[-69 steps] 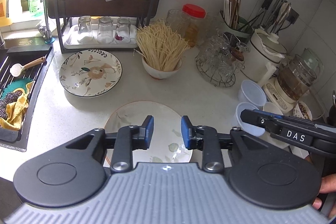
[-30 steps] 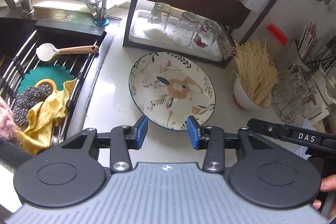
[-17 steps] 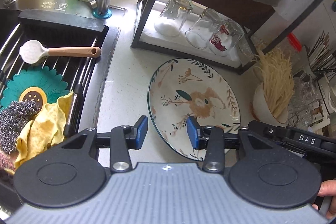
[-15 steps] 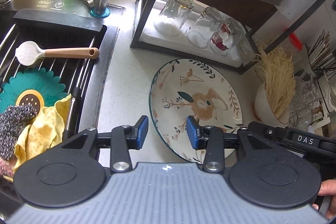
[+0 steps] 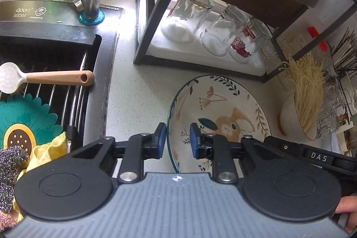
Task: Organize plates and bowls
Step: 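Close the left tool on the floral plate rim while the right tool closes beside it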
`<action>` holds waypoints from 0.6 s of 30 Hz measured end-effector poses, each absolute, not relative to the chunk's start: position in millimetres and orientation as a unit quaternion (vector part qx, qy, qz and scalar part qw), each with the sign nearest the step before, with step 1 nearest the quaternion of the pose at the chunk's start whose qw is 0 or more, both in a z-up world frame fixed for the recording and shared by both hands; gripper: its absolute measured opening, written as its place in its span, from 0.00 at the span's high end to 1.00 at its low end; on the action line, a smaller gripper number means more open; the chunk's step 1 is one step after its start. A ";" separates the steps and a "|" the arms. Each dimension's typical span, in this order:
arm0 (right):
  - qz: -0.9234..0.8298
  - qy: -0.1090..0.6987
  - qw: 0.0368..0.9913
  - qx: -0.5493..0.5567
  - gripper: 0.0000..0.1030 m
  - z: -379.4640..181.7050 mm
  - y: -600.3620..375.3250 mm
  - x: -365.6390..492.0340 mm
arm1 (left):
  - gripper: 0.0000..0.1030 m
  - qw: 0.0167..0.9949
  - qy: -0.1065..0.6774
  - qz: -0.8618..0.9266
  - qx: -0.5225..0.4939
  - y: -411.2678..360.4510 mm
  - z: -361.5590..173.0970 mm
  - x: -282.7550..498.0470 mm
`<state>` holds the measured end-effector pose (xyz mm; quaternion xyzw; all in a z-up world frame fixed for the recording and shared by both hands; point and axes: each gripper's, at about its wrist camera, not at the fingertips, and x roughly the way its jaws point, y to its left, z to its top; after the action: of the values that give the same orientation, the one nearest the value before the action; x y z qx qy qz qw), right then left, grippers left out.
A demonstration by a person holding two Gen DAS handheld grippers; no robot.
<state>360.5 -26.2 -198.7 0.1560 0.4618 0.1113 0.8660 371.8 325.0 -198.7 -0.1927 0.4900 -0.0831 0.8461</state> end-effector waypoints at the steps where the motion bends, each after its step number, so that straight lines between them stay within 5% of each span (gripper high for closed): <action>1: 0.112 0.462 0.866 0.156 0.79 -199.6 -26.1 361.8 | 0.77 0.845 0.491 -0.086 -0.193 325.9 -199.6 373.2; 18: 0.120 0.448 0.868 0.179 0.91 -215.3 -28.4 367.2 | 0.92 0.835 0.495 -0.104 -0.215 335.1 -216.4 383.3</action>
<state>367.2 -28.4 -215.3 0.1789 0.4476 0.1199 0.8679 383.3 335.1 -216.4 -0.2155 0.4951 -0.1041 0.8352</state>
